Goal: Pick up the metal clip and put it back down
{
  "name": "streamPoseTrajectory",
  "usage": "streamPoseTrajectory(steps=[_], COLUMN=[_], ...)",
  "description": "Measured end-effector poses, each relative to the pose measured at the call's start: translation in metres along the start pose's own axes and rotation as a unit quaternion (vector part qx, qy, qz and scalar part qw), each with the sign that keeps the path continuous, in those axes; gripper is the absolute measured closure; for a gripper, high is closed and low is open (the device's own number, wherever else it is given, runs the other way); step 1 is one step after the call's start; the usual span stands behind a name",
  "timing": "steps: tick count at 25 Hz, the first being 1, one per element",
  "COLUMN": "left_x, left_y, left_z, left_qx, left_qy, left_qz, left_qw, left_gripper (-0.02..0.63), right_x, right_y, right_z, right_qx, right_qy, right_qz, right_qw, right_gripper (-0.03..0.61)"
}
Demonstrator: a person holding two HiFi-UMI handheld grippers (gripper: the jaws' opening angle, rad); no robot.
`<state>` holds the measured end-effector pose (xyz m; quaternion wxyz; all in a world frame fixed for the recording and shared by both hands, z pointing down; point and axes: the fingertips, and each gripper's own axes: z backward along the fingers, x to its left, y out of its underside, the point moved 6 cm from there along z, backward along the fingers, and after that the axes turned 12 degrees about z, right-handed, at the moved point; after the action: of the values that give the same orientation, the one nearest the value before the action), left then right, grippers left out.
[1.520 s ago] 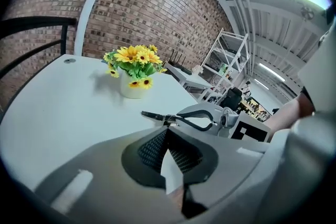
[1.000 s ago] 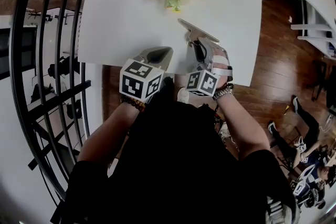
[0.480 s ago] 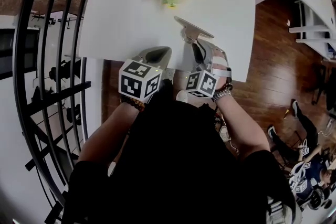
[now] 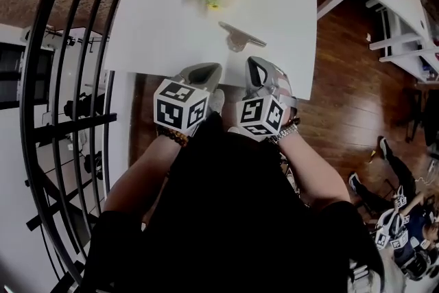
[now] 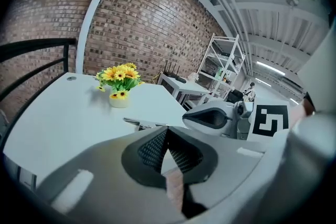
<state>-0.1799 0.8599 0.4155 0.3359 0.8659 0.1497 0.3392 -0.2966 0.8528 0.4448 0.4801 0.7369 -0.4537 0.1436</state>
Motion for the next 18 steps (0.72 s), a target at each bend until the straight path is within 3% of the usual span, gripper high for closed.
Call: streamPoseTrajectory(steps=[8,18], left_x=[-0.037,-0.062], left_y=[0.014,0.022], left_z=[0.032,0.064], left_qx=[-0.034,-0.056], left_qy=[-0.005,0.016], left_qz=[-0.009,-0.025], left_qw=[0.9994,0.998], left_gripper=[0.598,0.598], right_x=[-0.005,0.005], right_y=[-0.018,-0.04], right_z=[0.072,0.121], right_qx=[-0.047,-0.077], right_qy=[-0.026,-0.039], right_qz=[-0.128,-0.199], right_qw=[0.99,0.976], right_gripper=[0.586,0.586])
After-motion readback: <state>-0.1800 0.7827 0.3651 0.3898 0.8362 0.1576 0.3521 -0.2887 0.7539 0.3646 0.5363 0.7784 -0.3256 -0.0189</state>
